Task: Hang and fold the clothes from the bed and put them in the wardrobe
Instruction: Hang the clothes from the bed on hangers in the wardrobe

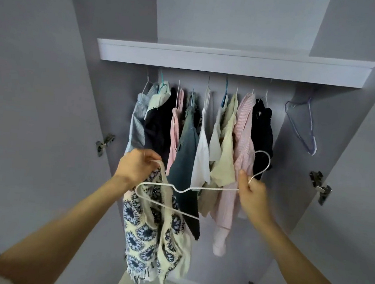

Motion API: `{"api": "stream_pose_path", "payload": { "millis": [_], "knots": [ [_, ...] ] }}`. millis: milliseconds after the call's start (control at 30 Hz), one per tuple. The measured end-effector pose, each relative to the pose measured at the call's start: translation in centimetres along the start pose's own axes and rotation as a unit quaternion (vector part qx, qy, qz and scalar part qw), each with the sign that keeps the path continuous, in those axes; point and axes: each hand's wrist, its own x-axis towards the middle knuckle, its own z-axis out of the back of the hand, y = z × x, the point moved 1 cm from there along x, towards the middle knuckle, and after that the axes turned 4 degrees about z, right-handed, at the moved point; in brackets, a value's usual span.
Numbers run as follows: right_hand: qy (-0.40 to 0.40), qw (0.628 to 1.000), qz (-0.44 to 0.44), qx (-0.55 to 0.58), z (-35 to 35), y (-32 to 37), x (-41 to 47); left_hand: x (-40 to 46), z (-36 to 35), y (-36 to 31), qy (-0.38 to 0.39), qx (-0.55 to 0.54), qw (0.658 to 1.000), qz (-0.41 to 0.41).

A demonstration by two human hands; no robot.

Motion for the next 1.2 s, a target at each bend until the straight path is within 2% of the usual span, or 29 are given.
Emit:
{"api": "stream_pose_path", "payload": {
  "millis": [100, 267, 367, 433, 533, 633, 700, 767, 833, 933, 1000, 1100, 1133, 1200],
  "knots": [
    [0.029, 0.994, 0.046, -0.091, -0.4, -0.2, 0.3, -0.1, 0.5, -0.2, -0.045, 0.008, 0.999, -0.015],
    [0.145, 0.976, 0.072, -0.148, -1.9, 0.9, 0.3, -0.4, 0.4, -0.1, -0.081, 0.091, 0.992, -0.019],
    [0.224, 0.952, 0.086, -0.191, -3.2, 1.8, -0.1, -0.8, 0.3, -0.5, -0.098, 0.103, 0.989, -0.035],
    [0.246, 0.948, 0.082, -0.183, -4.4, 2.3, -0.7, -1.2, 0.3, -1.3, -0.101, 0.086, 0.99, -0.051],
    [0.222, 0.967, 0.04, -0.121, -6.0, 2.3, -1.3, -2.5, -0.4, -2.6, -0.084, 0.055, 0.993, -0.056],
    [0.138, 0.989, 0.0, -0.052, -6.5, 2.0, -1.1, -4.3, -1.9, -2.3, -0.064, 0.054, 0.989, -0.119],
    [0.099, 0.994, -0.001, -0.04, -6.2, 2.2, -0.8, -5.2, -2.8, -1.2, -0.023, 0.08, 0.985, -0.149],
    [0.091, 0.995, 0.002, -0.032, -5.9, 2.3, -0.4, -5.0, -3.0, 0.0, -0.009, 0.136, 0.981, -0.14],
    [0.093, 0.995, 0.029, -0.032, -5.6, 2.6, -0.2, -4.6, -2.6, 0.5, -0.058, 0.159, 0.976, -0.14],
    [0.099, 0.992, 0.079, -0.026, -5.3, 3.2, 0.1, -3.8, -2.1, -0.4, -0.136, 0.2, 0.942, -0.235],
    [0.082, 0.992, 0.097, -0.002, -5.2, 3.7, 0.2, -3.4, -2.1, -1.3, -0.089, 0.248, 0.932, -0.25],
    [0.041, 0.993, 0.109, 0.017, -5.0, 3.8, 0.2, -2.5, -2.1, -1.7, 0.039, 0.23, 0.954, -0.19],
    [0.035, 0.993, 0.108, 0.019, -5.0, 3.7, 0.2, -2.4, -2.2, -1.6, 0.056, 0.2, 0.961, -0.18],
    [-0.012, 0.991, 0.134, -0.013, -4.9, 3.7, 0.1, -2.2, -2.2, -1.3, 0.042, 0.148, 0.974, -0.164]
  ]
}}
